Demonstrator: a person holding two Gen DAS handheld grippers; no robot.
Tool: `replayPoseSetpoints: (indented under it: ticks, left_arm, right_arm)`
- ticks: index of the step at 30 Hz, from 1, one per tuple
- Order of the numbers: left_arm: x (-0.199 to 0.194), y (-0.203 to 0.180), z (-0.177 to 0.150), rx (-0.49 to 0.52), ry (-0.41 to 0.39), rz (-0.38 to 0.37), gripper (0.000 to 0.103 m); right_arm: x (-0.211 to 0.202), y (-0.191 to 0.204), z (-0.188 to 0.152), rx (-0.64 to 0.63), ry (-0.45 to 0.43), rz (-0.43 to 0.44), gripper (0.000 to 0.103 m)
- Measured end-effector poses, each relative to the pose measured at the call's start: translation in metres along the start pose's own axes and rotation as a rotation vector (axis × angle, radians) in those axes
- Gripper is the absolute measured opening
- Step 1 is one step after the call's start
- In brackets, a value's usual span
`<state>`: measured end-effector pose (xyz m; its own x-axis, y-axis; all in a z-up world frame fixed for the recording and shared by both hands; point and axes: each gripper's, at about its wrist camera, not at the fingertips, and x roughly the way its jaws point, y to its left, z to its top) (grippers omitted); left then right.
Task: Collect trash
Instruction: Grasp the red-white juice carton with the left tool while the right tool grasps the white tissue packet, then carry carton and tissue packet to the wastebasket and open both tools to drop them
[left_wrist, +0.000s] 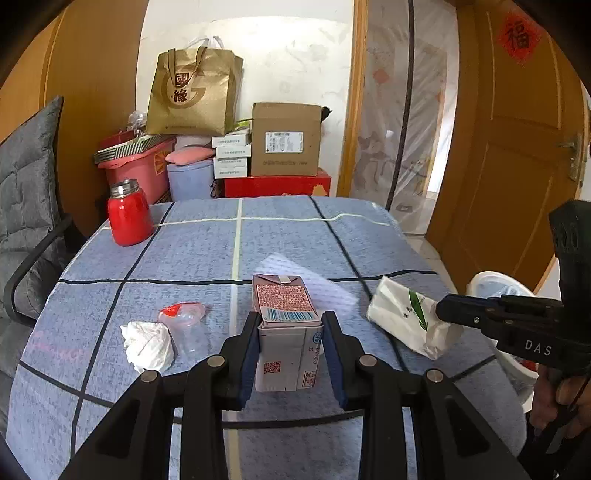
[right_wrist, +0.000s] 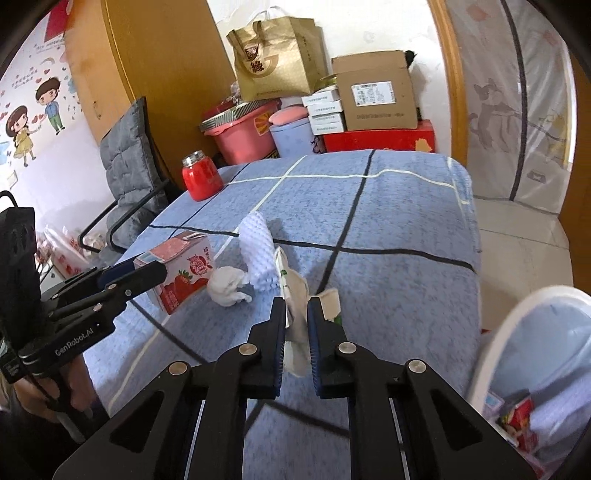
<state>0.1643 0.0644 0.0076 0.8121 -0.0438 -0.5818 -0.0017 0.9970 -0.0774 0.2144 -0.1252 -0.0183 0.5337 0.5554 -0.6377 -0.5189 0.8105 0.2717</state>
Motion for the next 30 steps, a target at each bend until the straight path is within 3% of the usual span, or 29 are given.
replayPoseSetpoints:
  ticks: [12,18,24,30]
  left_arm:
    - [-0.033,-0.022,-0.006,0.012,-0.025,-0.046,0.033]
    - [-0.036,-0.028,-0.011,0.017,-0.018,-0.061,0.033]
    - [-0.038,-0.028,-0.014,0.011,-0.010,-0.066,0.033]
    - [-0.038,-0.026,-0.016,0.009,-0.004,-0.068,0.033]
  right_arm:
    - [-0.037,0.001,-0.033,-0.001,0.026,-0.015,0.011]
    - [-0.034,0.003,-0.046,-0.043,0.092,-0.075,0.012]
    - [-0.026,0.010,-0.044,-0.093,0.123,-0.073,0.013]
    - [-0.013,0.013,-0.045,-0.121,0.170,-0.057,0.021]
